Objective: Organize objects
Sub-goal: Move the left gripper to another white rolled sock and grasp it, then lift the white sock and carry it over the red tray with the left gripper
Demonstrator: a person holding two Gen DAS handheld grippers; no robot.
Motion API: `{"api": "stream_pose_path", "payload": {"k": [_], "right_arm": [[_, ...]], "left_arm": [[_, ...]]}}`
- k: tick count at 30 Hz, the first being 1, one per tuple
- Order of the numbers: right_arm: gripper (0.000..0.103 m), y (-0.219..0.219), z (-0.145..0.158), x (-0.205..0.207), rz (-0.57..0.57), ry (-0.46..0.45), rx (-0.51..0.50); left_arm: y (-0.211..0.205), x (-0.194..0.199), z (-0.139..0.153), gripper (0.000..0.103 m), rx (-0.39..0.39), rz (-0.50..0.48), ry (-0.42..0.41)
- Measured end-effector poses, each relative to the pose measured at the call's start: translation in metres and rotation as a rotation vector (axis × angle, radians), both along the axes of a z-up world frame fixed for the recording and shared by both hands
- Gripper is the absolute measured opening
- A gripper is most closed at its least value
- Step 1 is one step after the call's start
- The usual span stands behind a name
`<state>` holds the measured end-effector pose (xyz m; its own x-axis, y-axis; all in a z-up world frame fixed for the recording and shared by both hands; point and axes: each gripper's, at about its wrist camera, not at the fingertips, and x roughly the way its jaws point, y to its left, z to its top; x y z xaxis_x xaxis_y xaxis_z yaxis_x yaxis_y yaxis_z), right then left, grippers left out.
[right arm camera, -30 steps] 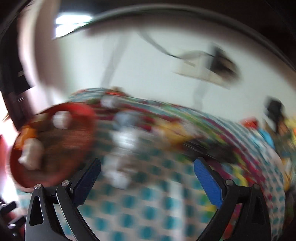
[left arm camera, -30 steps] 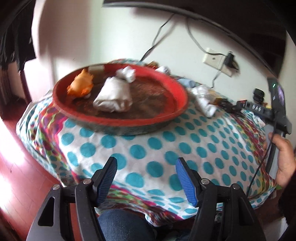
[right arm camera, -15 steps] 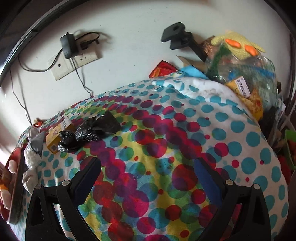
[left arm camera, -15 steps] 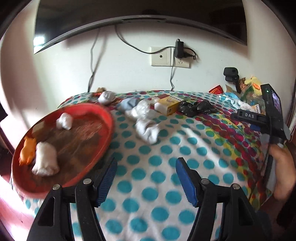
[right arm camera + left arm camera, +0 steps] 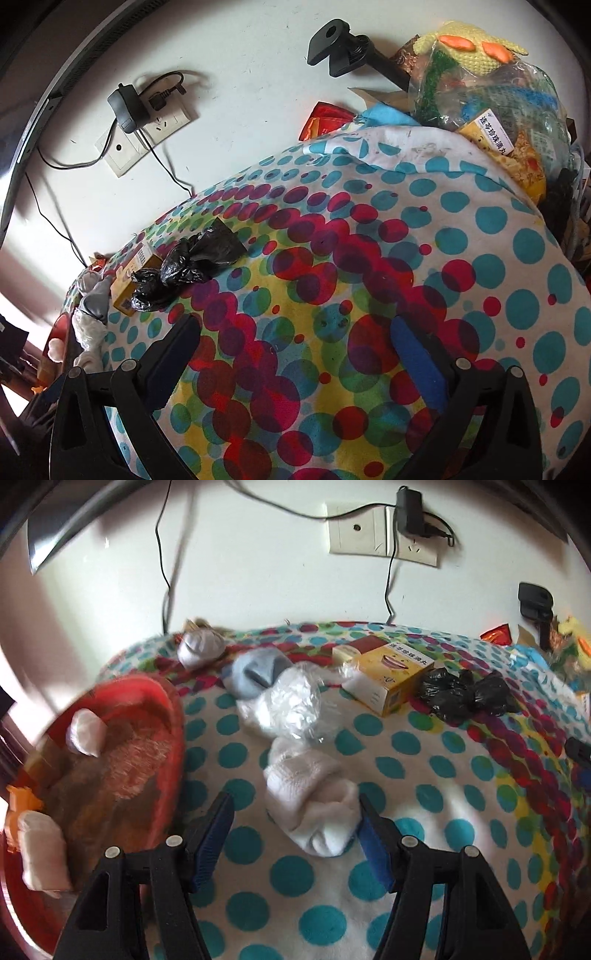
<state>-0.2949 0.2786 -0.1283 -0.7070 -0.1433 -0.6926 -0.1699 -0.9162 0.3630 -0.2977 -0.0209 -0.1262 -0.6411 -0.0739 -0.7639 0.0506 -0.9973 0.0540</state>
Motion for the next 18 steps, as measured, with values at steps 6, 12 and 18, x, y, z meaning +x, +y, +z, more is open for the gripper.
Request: {"api": "stream_pose_path", "payload": {"k": [6,12,18], "right_arm": [[0.103,-0.002,0.0,-0.001,0.01,0.0,0.002],[0.103,-0.004,0.0,-0.002,0.013,-0.002,0.008],[0.103,-0.004,0.001,-0.003,0.014,-0.002,0.009]], "left_arm": [[0.003,-0.015,-0.003,0.055,0.019,-0.007,-0.026],[0.033,0.0,0.008,0.036,-0.035,-0.104,-0.004],[0.054,0.023,0.036,0.036,0.015,-0.175,0.039]]}}
